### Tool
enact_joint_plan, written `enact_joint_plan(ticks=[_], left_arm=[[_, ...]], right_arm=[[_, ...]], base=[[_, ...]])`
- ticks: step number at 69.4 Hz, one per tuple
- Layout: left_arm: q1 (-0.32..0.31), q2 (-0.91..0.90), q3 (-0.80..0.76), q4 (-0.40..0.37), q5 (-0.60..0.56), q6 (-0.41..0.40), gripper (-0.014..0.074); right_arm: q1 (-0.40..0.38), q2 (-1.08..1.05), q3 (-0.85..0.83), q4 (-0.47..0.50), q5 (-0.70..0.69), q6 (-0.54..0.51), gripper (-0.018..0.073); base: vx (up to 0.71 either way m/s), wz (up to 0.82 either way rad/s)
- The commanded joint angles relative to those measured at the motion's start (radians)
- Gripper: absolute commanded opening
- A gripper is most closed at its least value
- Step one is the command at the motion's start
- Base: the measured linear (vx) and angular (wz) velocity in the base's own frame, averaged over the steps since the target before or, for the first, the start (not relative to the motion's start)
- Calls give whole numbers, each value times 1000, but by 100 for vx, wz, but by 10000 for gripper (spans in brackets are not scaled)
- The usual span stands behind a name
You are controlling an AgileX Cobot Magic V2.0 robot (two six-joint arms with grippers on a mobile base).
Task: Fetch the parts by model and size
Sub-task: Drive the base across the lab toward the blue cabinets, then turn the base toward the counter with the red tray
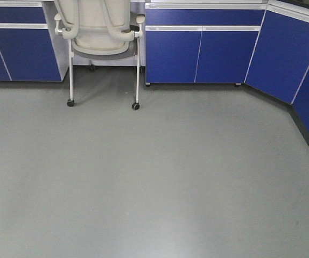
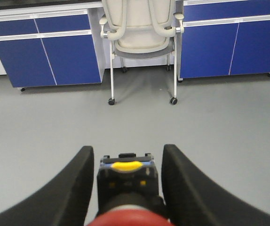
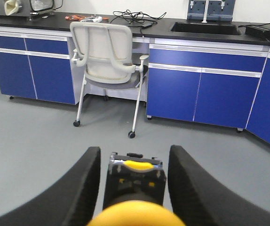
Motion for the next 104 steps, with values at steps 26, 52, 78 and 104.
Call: enact_joint_plan(ticks=[26, 52, 78, 104], left_arm=[[-1, 15, -25, 11, -78, -1, -6], [-1, 15, -25, 11, -77, -1, -6], [-1, 15, -25, 11, -78, -1, -6], [-1, 15, -25, 11, -78, -1, -6]], right_arm=[[-1, 10, -31, -10, -87, -7, -5], [-1, 10, -31, -10, -87, -7, -5], [-1, 10, -31, -10, -87, -7, -5], [-1, 10, -31, -10, -87, -7, -5]], base=[[57, -1], [48, 2], [34, -21], [19, -68]])
